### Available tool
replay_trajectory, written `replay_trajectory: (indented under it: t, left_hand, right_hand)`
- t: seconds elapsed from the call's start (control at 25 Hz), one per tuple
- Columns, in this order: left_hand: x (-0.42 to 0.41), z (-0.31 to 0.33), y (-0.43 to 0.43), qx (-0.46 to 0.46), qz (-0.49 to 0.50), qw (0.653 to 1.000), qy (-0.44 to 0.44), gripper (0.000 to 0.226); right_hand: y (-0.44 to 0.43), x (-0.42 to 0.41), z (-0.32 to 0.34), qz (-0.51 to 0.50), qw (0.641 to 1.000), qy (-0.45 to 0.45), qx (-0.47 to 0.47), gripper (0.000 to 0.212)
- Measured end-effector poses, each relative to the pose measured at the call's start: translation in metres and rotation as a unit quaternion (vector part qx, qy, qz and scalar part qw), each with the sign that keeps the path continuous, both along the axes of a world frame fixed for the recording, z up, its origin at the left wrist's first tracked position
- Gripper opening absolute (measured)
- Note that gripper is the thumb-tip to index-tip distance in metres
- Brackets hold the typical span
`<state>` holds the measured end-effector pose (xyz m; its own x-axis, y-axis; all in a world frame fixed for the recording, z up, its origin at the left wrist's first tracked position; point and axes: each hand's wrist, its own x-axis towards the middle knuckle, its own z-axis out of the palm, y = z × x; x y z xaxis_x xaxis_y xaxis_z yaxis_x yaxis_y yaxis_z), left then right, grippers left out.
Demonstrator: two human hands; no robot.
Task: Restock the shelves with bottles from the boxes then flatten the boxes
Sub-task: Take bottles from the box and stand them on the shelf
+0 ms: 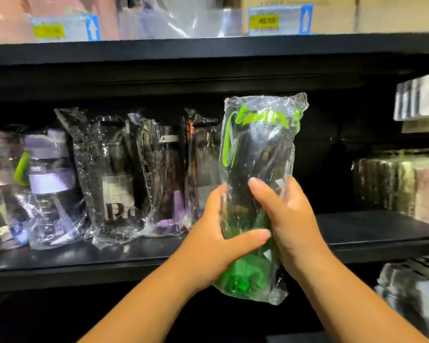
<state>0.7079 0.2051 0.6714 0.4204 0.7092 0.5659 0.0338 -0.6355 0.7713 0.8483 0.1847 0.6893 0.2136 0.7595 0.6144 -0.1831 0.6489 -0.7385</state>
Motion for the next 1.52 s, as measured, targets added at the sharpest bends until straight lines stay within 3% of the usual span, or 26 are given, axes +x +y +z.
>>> replay_trajectory:
  t: [0.16,0.24,0.32,0.4,0.48,0.6,0.72,0.88,1.12,1.24,1.4,1.52]
  left_hand:
    - [0.007,0.000,0.024,0.004,0.017,0.998,0.059,0.075]
    - [-0.006,-0.019,0.036,0.063,0.108,0.986,0.113,0.060]
    - [-0.015,-0.042,0.048,0.234,0.264,0.904,0.243,0.049]
    - [-0.011,-0.061,0.058,0.318,0.330,0.828,0.323,0.044]
    - [-0.003,-0.064,0.063,0.349,0.361,0.789,0.354,0.042]
    - [-0.002,-0.063,0.066,0.375,0.384,0.766,0.354,0.042]
    - [-0.003,-0.063,0.065,0.379,0.390,0.764,0.347,0.042]
    - [-0.003,-0.065,0.067,0.382,0.391,0.765,0.341,0.042]
    - [-0.001,-0.066,0.065,0.381,0.390,0.768,0.337,0.042]
    - [-0.003,-0.065,0.062,0.364,0.398,0.774,0.332,0.043]
    - [-0.010,-0.079,0.054,0.357,0.396,0.788,0.307,0.042]
    - [-0.019,-0.103,0.038,0.359,0.410,0.784,0.297,0.050]
  right_hand:
    - [0.013,0.032,0.013,-0.078,0.996,-0.010,0.034,0.056]
    - [0.025,0.046,0.017,-0.153,0.985,-0.060,0.056,0.057]
    - [0.040,0.056,0.015,-0.215,0.970,-0.099,0.050,0.063]
    - [0.060,0.060,0.003,-0.253,0.957,-0.143,0.022,0.083]
    - [0.082,0.060,-0.013,-0.273,0.948,-0.163,0.000,0.090]
    - [0.104,0.058,-0.021,-0.301,0.937,-0.176,-0.005,0.093]
    - [0.114,0.057,-0.016,-0.339,0.914,-0.221,-0.032,0.095]
    - [0.119,0.058,-0.014,-0.405,0.853,-0.315,-0.093,0.095]
    - [0.119,0.056,-0.012,-0.406,0.846,-0.316,-0.143,0.101]
    - [0.107,0.057,-0.019,-0.406,0.818,-0.370,-0.172,0.105]
    - [0.064,0.068,-0.047,-0.506,0.714,-0.470,-0.114,0.094]
    - [0.031,0.056,-0.089,-0.516,0.705,-0.483,-0.068,0.074]
